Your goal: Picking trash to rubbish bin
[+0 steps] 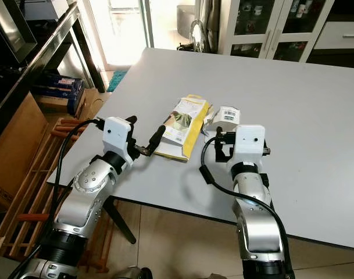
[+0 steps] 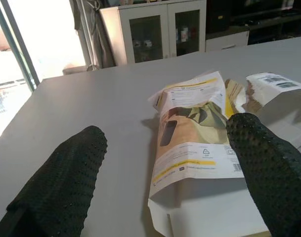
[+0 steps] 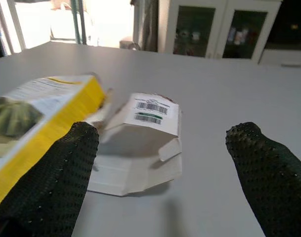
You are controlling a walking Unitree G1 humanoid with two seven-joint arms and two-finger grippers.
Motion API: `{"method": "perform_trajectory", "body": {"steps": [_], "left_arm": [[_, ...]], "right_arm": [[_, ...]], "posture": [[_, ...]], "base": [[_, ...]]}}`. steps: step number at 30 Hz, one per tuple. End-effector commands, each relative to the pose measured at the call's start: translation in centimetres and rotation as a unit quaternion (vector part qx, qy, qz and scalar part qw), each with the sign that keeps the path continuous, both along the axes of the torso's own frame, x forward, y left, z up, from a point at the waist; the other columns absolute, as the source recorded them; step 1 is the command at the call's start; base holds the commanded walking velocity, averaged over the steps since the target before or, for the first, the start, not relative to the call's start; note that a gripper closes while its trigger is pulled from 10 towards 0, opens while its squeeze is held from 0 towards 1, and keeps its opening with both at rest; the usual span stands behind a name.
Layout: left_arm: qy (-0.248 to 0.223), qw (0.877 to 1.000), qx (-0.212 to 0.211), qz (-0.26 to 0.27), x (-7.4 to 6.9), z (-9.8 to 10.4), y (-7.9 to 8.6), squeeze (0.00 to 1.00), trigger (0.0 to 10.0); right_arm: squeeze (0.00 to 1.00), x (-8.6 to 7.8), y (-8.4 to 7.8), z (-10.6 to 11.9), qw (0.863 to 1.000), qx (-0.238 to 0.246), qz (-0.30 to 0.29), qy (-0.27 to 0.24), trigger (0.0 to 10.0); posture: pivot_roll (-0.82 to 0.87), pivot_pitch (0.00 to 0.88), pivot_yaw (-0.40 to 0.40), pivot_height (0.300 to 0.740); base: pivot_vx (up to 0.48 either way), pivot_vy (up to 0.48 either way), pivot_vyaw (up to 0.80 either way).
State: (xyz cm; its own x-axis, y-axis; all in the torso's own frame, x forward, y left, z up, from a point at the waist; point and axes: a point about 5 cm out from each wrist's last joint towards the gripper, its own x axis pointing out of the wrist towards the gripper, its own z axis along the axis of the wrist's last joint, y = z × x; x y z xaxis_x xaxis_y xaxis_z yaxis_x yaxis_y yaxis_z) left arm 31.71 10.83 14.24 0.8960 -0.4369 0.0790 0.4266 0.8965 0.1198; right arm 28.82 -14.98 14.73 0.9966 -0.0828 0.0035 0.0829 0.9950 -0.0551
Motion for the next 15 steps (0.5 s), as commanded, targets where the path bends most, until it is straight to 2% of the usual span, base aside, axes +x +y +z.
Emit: {"method": "perform_trajectory", "body": {"steps": [1, 5, 15], "left_arm": [[-0.001, 1.000, 0.003, 0.000, -0.1, 0.2, 0.2, 0.00, 10.0], [-0.002, 1.000, 0.003, 0.000, 0.0, 0.3, 0.2, 0.00, 10.0], [-0.001, 1.000, 0.009, 0.002, -0.1, 0.3, 0.5, 0.00, 10.0]], "right_arm": [[0.00, 0.3, -0.1, 0.0, 1.000, 0.017, -0.008, 0.008, 10.0], [0.00, 0.4, -0.3, -0.3, 0.999, 0.039, -0.014, 0.018, 10.0], [0.00, 1.7, -1.3, -1.4, 0.998, 0.027, -0.020, 0.059, 10.0]], "posture": [[-0.03, 0.098, 0.037, 0.740], [-0.03, 0.098, 0.036, 0.740], [-0.01, 0.108, 0.044, 0.740]], "base": [[0.000, 0.000, 0.00], [0.000, 0.000, 0.00], [0.000, 0.000, 0.00]]}}
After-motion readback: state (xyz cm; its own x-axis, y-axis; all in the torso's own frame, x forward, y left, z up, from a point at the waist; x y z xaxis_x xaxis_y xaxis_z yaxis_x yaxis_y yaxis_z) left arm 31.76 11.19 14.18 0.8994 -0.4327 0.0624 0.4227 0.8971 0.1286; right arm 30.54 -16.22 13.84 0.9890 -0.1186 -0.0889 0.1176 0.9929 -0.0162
